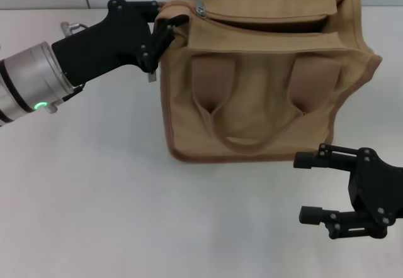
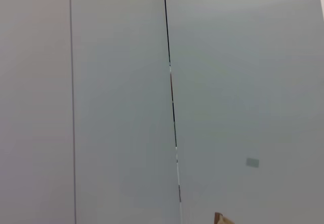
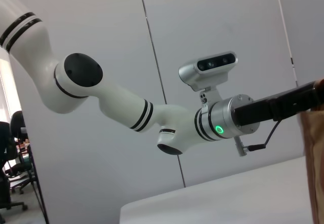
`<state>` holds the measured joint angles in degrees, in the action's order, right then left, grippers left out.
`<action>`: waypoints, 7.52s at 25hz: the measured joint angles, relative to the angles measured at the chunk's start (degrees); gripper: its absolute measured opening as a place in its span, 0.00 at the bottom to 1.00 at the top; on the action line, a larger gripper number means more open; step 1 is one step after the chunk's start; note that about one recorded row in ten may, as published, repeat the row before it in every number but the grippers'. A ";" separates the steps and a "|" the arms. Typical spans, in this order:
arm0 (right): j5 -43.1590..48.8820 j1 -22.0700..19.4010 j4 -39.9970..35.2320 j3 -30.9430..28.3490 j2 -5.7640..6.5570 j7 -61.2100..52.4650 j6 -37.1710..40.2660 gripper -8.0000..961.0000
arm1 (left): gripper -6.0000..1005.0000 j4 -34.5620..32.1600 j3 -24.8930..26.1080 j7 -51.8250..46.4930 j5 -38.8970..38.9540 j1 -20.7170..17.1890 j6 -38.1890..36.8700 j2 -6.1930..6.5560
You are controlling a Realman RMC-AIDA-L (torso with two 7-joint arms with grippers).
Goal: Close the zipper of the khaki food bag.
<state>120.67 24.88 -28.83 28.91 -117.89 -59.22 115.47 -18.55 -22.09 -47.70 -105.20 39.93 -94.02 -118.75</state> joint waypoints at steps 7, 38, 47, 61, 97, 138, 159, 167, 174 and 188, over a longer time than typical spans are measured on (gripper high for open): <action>-0.13 -0.10 0.00 -2.51 -0.23 1.31 0.23 0.86 | 0.02 0.09 -0.10 0.10 0.04 2.10 0.07 0.00; -18.87 17.49 -0.72 5.59 6.46 -46.23 -14.07 0.86 | 0.02 0.55 0.12 0.86 0.92 -2.92 3.18 0.17; -18.29 23.61 -3.00 12.11 7.97 -60.16 -20.11 0.86 | 0.02 0.70 0.07 0.86 1.29 -2.53 2.71 0.00; -10.75 30.63 -2.47 16.17 7.98 -70.25 -26.70 0.86 | 0.02 0.71 -0.17 0.93 1.58 -2.14 1.26 0.01; -15.77 31.55 -0.10 20.22 6.78 -72.40 -25.55 0.86 | 0.02 0.71 -0.18 1.64 1.58 -2.21 1.21 0.01; -22.41 28.81 1.89 20.50 5.93 -72.72 -27.84 0.86 | 0.02 0.80 -0.39 1.55 2.29 -1.17 -0.12 0.01; -0.03 28.11 -30.17 27.39 4.44 -40.20 -27.82 0.85 | 0.02 0.90 -0.42 1.11 2.28 -1.12 -0.13 0.01; 0.49 28.69 -33.31 29.26 4.18 -34.37 -28.04 0.85 | 0.02 1.78 -0.42 1.10 2.28 -1.08 -0.10 0.01; 3.93 28.17 -37.59 31.76 2.42 -32.91 -28.70 0.85 | 0.02 2.14 -0.42 1.11 2.28 -1.08 -0.47 0.01; 6.72 27.03 -41.38 34.68 -0.38 -31.33 -29.75 0.75 | 0.02 2.12 -0.42 1.12 2.26 -1.13 -1.73 0.01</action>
<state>127.39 51.91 -70.21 63.59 -118.26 -90.55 85.72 -16.43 -22.50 -46.58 -102.94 38.80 -95.74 -118.74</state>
